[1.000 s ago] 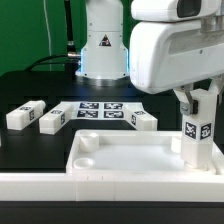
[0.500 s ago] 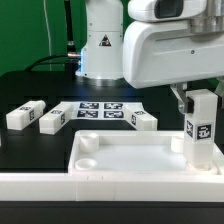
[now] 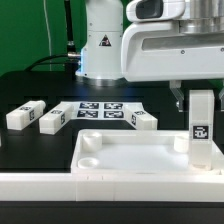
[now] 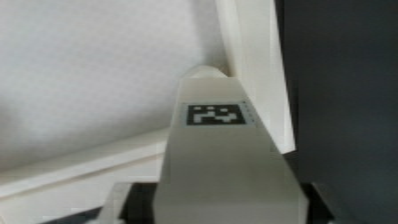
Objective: Assemble desk
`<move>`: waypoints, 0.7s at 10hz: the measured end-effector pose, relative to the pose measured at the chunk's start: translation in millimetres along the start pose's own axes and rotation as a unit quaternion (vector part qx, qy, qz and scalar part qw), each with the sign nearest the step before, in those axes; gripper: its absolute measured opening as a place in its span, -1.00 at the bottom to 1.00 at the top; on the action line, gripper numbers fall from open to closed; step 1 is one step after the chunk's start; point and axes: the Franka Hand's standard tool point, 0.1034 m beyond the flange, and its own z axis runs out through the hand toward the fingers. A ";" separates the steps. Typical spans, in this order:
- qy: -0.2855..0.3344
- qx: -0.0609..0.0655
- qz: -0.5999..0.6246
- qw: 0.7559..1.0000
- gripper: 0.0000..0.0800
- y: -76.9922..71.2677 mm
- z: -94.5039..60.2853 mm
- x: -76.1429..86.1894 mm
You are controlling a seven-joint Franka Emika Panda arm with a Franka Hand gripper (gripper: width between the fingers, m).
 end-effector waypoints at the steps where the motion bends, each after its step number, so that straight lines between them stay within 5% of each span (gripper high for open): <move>1: -0.001 0.002 0.056 0.998 -0.27 -0.6 0.2 -0.5; 7: -0.003 0.002 0.246 0.969 -0.27 -2.1 1.9 -2.0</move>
Offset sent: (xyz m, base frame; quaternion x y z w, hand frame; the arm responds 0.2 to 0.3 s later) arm -0.0036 0.0032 -0.0044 0.0115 -0.0109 0.1672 0.9858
